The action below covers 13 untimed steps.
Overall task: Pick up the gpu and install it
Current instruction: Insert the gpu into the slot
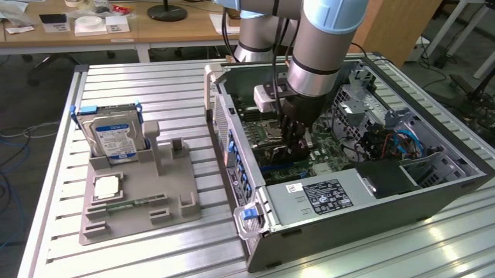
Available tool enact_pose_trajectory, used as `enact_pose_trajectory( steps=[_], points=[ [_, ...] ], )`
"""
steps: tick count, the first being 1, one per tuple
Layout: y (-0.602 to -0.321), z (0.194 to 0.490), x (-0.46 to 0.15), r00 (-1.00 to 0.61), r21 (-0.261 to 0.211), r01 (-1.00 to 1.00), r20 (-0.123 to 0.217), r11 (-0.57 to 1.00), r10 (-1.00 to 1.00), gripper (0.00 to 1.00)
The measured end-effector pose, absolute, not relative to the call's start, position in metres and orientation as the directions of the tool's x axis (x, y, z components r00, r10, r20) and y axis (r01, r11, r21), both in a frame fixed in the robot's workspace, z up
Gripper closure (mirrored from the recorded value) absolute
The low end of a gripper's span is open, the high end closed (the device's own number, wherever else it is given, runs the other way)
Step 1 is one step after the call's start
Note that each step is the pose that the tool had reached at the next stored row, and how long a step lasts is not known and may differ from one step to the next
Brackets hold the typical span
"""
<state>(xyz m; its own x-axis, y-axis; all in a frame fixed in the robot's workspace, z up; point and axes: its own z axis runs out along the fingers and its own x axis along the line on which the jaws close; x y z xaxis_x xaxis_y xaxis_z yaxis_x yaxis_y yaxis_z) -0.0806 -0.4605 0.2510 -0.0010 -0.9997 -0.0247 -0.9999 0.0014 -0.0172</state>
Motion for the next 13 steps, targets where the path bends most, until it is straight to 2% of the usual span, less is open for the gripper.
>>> enact_pose_trajectory(
  steps=[13],
  points=[
    [-0.4612,0.2479,-0.0807,-0.001,-0.017,-1.0,-0.025,0.001,-1.0,0.73]
  ],
)
